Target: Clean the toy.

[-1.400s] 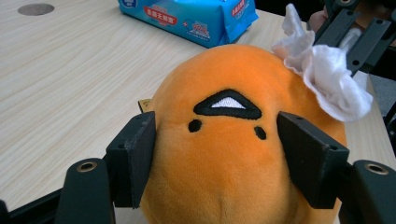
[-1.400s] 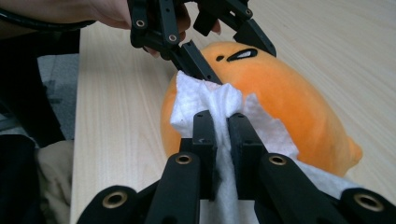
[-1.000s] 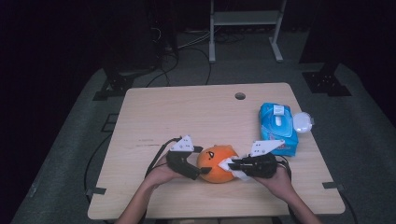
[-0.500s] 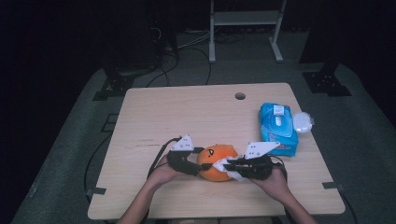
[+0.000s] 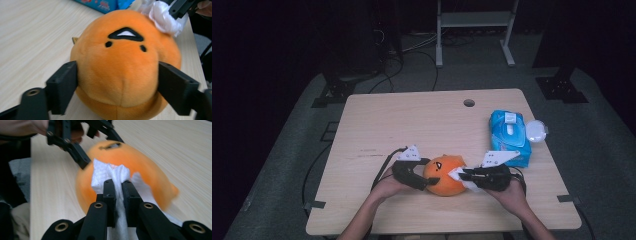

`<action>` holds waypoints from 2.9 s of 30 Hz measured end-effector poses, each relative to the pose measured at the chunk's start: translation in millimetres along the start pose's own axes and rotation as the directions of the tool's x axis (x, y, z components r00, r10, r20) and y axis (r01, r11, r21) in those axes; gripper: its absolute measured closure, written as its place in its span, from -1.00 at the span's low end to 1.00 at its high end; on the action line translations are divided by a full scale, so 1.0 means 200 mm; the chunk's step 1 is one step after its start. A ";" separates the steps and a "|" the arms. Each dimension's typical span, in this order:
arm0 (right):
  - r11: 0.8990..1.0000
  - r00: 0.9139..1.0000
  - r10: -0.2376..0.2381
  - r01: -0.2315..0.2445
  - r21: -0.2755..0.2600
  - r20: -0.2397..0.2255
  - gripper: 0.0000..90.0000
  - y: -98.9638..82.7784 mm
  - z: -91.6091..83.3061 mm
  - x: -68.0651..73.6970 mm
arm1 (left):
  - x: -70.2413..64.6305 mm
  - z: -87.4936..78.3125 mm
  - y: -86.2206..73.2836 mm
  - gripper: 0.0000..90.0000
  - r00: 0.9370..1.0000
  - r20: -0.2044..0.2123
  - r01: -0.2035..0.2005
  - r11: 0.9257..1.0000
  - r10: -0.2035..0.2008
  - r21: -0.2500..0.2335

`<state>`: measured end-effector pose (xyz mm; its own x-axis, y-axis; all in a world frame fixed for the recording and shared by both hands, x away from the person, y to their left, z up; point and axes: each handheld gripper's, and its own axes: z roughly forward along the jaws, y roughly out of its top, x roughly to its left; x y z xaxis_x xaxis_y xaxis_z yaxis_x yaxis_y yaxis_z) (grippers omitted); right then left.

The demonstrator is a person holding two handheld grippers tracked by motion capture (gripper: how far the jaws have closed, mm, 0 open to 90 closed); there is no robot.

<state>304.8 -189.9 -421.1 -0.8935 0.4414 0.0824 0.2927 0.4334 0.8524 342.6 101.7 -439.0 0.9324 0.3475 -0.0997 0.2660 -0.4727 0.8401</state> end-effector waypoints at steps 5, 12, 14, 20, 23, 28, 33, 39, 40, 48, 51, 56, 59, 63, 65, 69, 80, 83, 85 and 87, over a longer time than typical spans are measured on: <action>0.998 0.998 -0.056 0.055 -0.020 -0.034 0.82 0.07 0.06 0.07 | -0.08 0.02 0.03 -0.41 0.991 -0.007 -0.133 0.991 0.133 0.010; 0.999 0.999 0.003 0.000 -0.047 0.051 0.82 0.06 0.01 -0.02 | -0.07 0.02 0.01 -0.37 0.989 -0.005 -0.146 0.989 0.146 0.006; 0.999 0.998 0.027 -0.025 -0.044 0.053 0.82 0.04 0.00 -0.05 | -0.06 0.01 0.01 -0.38 0.991 -0.001 -0.132 0.991 0.132 0.006; 0.999 0.998 0.043 -0.043 -0.011 0.048 0.82 -0.03 -0.02 -0.04 | -0.06 0.01 0.04 -0.68 0.998 0.040 -0.042 0.999 0.042 0.010; 0.999 0.998 0.039 -0.039 -0.009 0.042 0.82 -0.03 -0.02 -0.02 | -0.06 0.01 0.05 -0.69 0.999 0.042 -0.026 1.000 0.026 0.003; 1.000 1.000 0.000 0.000 -0.028 0.001 0.82 0.02 0.02 0.03 | -0.09 0.03 0.05 -0.50 0.996 0.013 -0.094 0.995 0.093 0.020; 0.997 0.998 -0.058 0.059 -0.045 0.015 0.82 0.09 0.05 0.07 | -0.17 0.05 0.05 -0.40 0.971 -0.015 -0.237 0.969 0.239 0.064; 0.997 0.998 0.060 -0.058 -0.047 0.037 0.82 0.01 -0.01 -0.06 | -0.14 0.03 0.02 -0.49 0.980 0.006 -0.198 0.980 0.198 0.035; 0.997 0.998 0.060 -0.058 -0.047 0.037 0.82 0.01 -0.01 -0.06 | -0.14 0.03 0.03 -0.49 0.984 0.012 -0.177 0.984 0.177 0.025; 0.999 1.000 -0.031 0.031 -0.042 0.000 0.81 0.04 0.04 0.07 | -0.13 0.04 0.06 -0.59 0.995 0.026 -0.101 0.995 0.101 -0.011; 0.999 0.999 -0.040 0.040 -0.037 0.009 0.82 0.05 0.04 0.07 | -0.11 0.03 0.04 -0.48 0.995 0.031 -0.097 0.995 0.097 -0.010; 0.997 0.999 0.048 -0.047 -0.054 0.012 0.82 -0.01 0.00 -0.02 | -0.07 0.01 0.00 -0.43 0.997 0.038 -0.072 0.997 0.072 -0.009; 0.996 0.997 0.074 -0.073 -0.043 0.015 0.82 -0.04 -0.02 -0.04 | -0.05 0.00 -0.02 -0.43 0.997 0.040 -0.066 0.998 0.066 -0.010; 0.996 0.997 0.078 -0.078 -0.033 0.011 0.82 -0.06 -0.03 -0.04 | -0.05 0.00 -0.02 -0.43 0.997 0.041 -0.062 0.998 0.062 -0.012; 0.996 0.997 0.074 -0.074 -0.040 0.000 0.82 -0.06 -0.04 -0.02 | -0.05 0.00 -0.02 -0.43 0.997 0.039 -0.066 0.998 0.067 -0.008; 0.999 1.000 0.004 -0.005 -0.043 -0.025 0.82 0.01 0.01 0.05 | -0.09 0.03 0.00 -0.38 0.991 0.040 -0.129 0.992 0.129 -0.012; 0.994 0.994 0.100 -0.099 -0.041 0.045 0.82 -0.07 -0.03 -0.11 | -0.14 0.04 0.01 -0.32 0.981 0.040 -0.190 0.982 0.190 -0.016; 0.995 0.996 0.088 -0.087 -0.049 0.022 0.82 -0.06 -0.04 -0.08 | -0.15 0.05 0.02 -0.32 0.976 0.034 -0.216 0.976 0.217 -0.017; 0.996 0.998 0.068 -0.068 -0.061 0.000 0.82 -0.04 -0.03 -0.04 | -0.17 0.05 0.03 -0.32 0.971 0.030 -0.238 0.971 0.238 -0.010; 0.996 0.998 0.059 -0.060 -0.071 -0.012 0.82 -0.02 -0.02 -0.02 | -0.19 0.06 0.04 -0.32 0.963 0.024 -0.267 0.964 0.267 -0.006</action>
<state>306.7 -196.7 -422.6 -0.8787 0.4566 0.1392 0.3208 0.3490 0.8805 312.6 74.5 -434.8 0.9752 0.1891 0.1150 0.0064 -0.5435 0.8394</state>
